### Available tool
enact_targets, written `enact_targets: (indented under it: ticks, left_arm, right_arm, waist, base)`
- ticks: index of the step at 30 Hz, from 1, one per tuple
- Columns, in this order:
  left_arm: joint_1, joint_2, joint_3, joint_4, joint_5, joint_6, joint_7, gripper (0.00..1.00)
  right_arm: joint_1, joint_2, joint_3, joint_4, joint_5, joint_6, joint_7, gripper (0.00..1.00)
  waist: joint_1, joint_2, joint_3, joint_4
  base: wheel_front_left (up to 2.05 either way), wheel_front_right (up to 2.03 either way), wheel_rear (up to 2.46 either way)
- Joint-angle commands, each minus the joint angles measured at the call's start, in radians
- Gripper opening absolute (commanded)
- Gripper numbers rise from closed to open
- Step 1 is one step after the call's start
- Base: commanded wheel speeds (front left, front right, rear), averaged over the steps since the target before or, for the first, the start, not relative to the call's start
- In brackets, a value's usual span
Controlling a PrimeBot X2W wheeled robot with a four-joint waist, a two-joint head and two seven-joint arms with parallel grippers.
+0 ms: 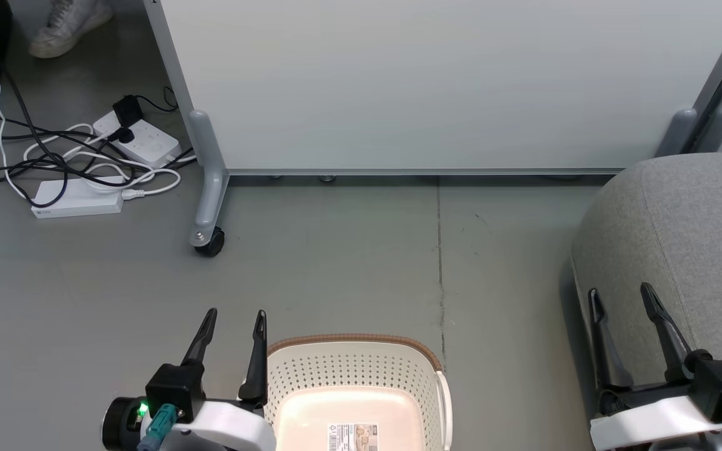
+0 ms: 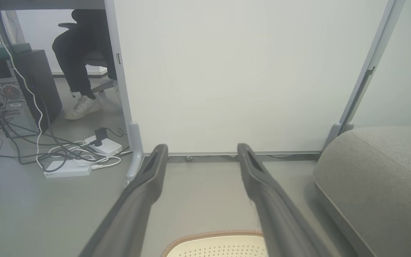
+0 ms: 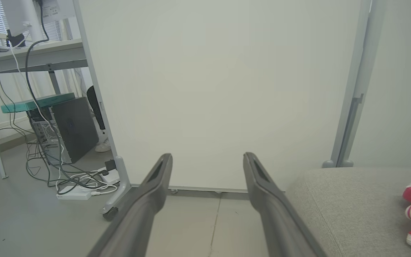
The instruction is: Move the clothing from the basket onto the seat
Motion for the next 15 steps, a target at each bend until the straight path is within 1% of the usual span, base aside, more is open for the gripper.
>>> enact_targets:
  ticks: [1, 3, 8, 11, 12, 15]
  left_arm:
    - [0.004, 0.004, 0.006, 0.014, -0.008, -0.004, -0.002, 1.00]
    - [-0.003, 0.004, 0.004, 0.019, 0.003, -0.013, -0.002, 1.00]
    - [-0.011, 0.004, 0.003, 0.023, 0.010, -0.016, -0.002, 1.00]
    - [-0.010, 0.004, 0.004, 0.029, 0.000, -0.016, -0.002, 1.00]
    - [-0.006, 0.005, 0.007, 0.039, -0.023, -0.018, -0.001, 1.00]
    - [-0.012, 0.004, 0.017, 0.032, -0.039, -0.014, -0.002, 1.00]
  right_arm:
    - [0.007, 0.003, -0.006, 0.006, -0.009, 0.000, -0.004, 1.00]
    - [0.007, 0.004, -0.011, 0.011, -0.014, 0.000, -0.004, 1.00]
    - [0.002, 0.007, -0.017, 0.015, -0.017, 0.000, -0.004, 1.00]
    - [-0.001, 0.009, -0.016, 0.017, -0.015, 0.000, -0.004, 1.00]
    - [-0.002, 0.009, -0.016, 0.018, -0.014, 0.000, -0.004, 1.00]
    - [-0.003, 0.009, -0.014, 0.020, -0.011, 0.000, -0.004, 1.00]
  waist:
    - [0.0000, 0.0000, 0.004, -0.005]
    - [0.0000, 0.0000, 0.006, -0.008]
    - [0.0000, 0.0000, 0.011, -0.012]
    - [0.0000, 0.0000, 0.012, -0.014]
    - [0.0000, 0.0000, 0.012, -0.015]
    - [0.0000, 0.0000, 0.011, -0.015]
  base:
    - [0.00, 0.00, 0.00]
    - [0.00, 0.00, 0.00]
    - [0.00, 0.00, 0.00]
    - [0.00, 0.00, 0.00]
    - [0.00, 0.00, 0.00]
    - [0.00, 0.00, 0.00]
